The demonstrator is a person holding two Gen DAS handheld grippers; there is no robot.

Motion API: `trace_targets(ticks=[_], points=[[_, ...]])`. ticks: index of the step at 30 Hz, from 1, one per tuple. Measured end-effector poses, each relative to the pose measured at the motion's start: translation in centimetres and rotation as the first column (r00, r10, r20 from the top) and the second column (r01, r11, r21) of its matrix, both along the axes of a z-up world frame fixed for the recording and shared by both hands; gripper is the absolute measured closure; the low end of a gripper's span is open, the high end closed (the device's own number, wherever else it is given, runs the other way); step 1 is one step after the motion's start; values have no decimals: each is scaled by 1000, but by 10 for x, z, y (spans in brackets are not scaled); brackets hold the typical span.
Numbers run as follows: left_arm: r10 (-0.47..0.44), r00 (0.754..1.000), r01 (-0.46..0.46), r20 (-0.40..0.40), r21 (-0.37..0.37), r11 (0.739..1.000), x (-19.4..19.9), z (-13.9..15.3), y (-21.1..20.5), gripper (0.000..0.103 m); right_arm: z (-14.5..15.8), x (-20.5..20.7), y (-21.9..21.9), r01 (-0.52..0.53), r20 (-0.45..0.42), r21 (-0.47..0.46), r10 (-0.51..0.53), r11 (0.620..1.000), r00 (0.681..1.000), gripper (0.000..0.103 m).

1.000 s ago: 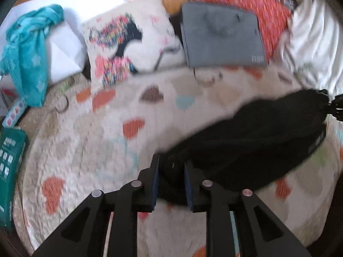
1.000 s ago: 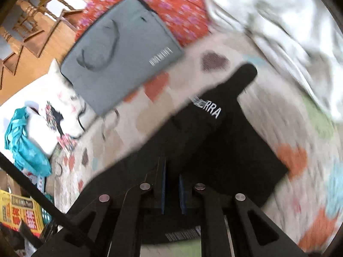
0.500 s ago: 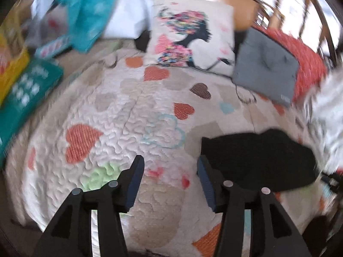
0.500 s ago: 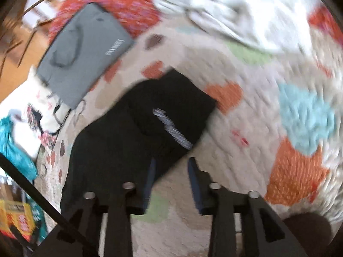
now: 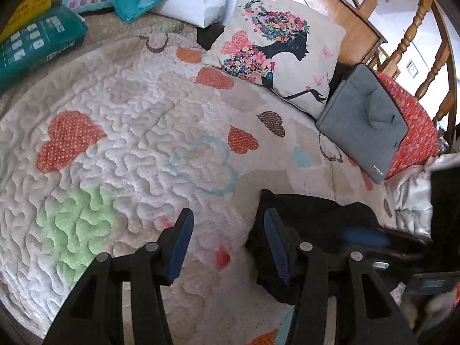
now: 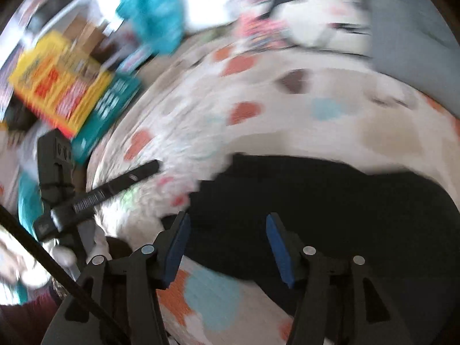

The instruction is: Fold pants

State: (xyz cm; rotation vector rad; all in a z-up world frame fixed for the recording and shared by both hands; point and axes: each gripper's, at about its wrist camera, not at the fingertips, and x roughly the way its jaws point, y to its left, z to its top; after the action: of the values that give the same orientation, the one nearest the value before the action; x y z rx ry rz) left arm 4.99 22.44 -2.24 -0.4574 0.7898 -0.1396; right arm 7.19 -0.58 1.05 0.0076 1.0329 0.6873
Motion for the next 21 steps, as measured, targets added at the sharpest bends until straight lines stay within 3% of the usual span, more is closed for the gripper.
trace_targets(ticks=[7,8,9,12,17,21], points=[[28,1000,-29,-10,-117,993,0,-8,24,53,-45,35,77,-167,-2,-253,172,953,985,44],[35,999,-36,-13,-137,990,0,-9,28,53,-50,36,79,-176,-3,-282,183,943,983,67],[40,999,-42,-16,-158,987,0,-11,31,53,-53,35,80,-172,7,-315,184,933,983,74],[42,999,-44,-14,-206,978,1,-13,35,53,-42,34,73,-132,28,-269,145,954,989,85],[30,1000,-30,-2,-209,978,2,-11,31,53,-7,39,57,-66,67,-164,77,984,995,85],[19,1000,-18,3,-180,983,2,-10,26,53,3,58,55,-8,76,-161,21,987,997,85]])
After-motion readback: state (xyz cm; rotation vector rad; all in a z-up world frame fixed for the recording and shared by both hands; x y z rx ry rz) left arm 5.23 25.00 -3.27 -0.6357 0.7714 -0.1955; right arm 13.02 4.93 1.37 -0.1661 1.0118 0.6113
